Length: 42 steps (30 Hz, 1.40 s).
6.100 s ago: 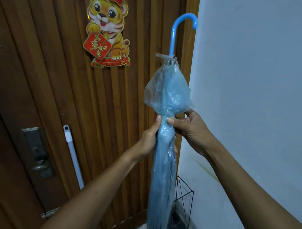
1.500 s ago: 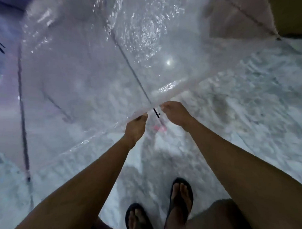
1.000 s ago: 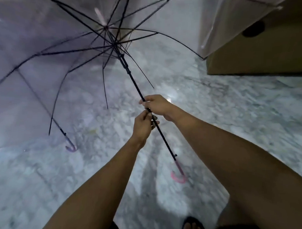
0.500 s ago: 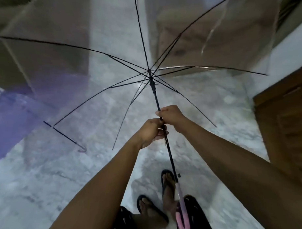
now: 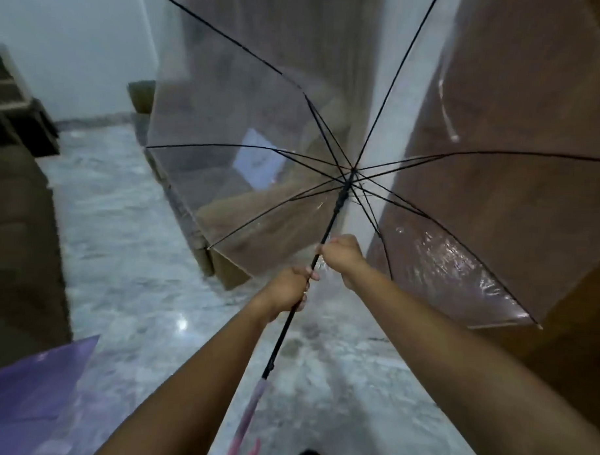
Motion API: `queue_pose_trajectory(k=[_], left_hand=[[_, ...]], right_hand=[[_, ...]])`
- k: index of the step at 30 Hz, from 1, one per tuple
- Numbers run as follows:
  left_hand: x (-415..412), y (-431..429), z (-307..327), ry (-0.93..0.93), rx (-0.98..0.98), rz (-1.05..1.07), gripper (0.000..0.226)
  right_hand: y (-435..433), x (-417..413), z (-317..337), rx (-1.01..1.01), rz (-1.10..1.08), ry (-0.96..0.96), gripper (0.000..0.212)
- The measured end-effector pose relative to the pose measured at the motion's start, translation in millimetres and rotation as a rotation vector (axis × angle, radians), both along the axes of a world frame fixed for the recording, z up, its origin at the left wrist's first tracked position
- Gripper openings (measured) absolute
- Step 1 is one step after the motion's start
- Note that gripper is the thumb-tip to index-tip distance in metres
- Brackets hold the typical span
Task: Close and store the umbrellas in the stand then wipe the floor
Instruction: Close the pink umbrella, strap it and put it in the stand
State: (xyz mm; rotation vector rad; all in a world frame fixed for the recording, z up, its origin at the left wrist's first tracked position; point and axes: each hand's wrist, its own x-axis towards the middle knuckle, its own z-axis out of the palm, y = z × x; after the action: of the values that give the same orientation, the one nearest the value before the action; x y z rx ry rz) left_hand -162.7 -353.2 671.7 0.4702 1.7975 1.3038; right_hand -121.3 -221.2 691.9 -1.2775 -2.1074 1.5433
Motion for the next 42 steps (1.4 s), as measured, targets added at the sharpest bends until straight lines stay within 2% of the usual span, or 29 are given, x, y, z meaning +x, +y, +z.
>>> queue_pose_trajectory(k=[1, 2, 6, 8, 12, 15, 17, 20, 23, 25, 28, 30, 34, 38, 42], left_hand=[[11, -3, 16, 0.0, 0.014, -0.043, 0.03], [23, -6, 30, -0.013, 0.033, -0.088, 0.03], [72, -15, 73, -0.005, 0.138, -0.235, 0.03], [100, -15, 92, 0.066, 0.194, -0.257, 0.033], [160, -11, 136, 0.304, 0.303, -0.258, 0.039], [201, -14, 166, 0.355, 0.328, -0.371, 0.04], [226, -16, 180, 0.364, 0.362, -0.426, 0.038], [272, -16, 199, 0.348, 0.418, -0.497, 0.034], [325, -19, 215, 0.281, 0.391, -0.631, 0.034], [357, -18, 219, 0.165, 0.367, -0.763, 0.034], [402, -16, 214, -0.01, 0.364, -0.89, 0.034], [434, -18, 212, -0.022, 0.428, -0.845, 0.034], [497, -36, 214, 0.1, 0.501, -0.673, 0.026], [551, -50, 229, 0.089, 0.48, -0.606, 0.018], [584, -56, 232, 0.09, 0.398, -0.653, 0.019]], right_hand=[[-3, 10, 15, 0.029, -0.077, 0.021, 0.004], [-5, 21, 29, 0.048, -0.147, 0.044, 0.003], [-9, 76, 80, 0.109, -0.303, 0.123, 0.011], [-13, 114, 103, 0.157, -0.4, 0.177, 0.005], [-17, 195, 150, 0.215, -0.531, 0.232, 0.009], [-10, 257, 185, 0.237, -0.672, 0.263, 0.024], [-12, 299, 209, 0.253, -0.765, 0.323, 0.024], [-23, 364, 237, 0.263, -0.828, 0.408, 0.022], [-36, 421, 248, 0.152, -0.86, 0.605, 0.019], [-45, 456, 252, 0.064, -0.873, 0.733, 0.016], [-57, 510, 252, -0.001, -0.855, 0.814, 0.02], [-62, 542, 250, -0.014, -0.877, 0.874, 0.021], [-72, 594, 247, 0.056, -0.933, 0.898, 0.021], [-73, 630, 249, 0.033, -1.018, 1.026, 0.029], [-76, 658, 236, -0.044, -1.11, 1.063, 0.03]])
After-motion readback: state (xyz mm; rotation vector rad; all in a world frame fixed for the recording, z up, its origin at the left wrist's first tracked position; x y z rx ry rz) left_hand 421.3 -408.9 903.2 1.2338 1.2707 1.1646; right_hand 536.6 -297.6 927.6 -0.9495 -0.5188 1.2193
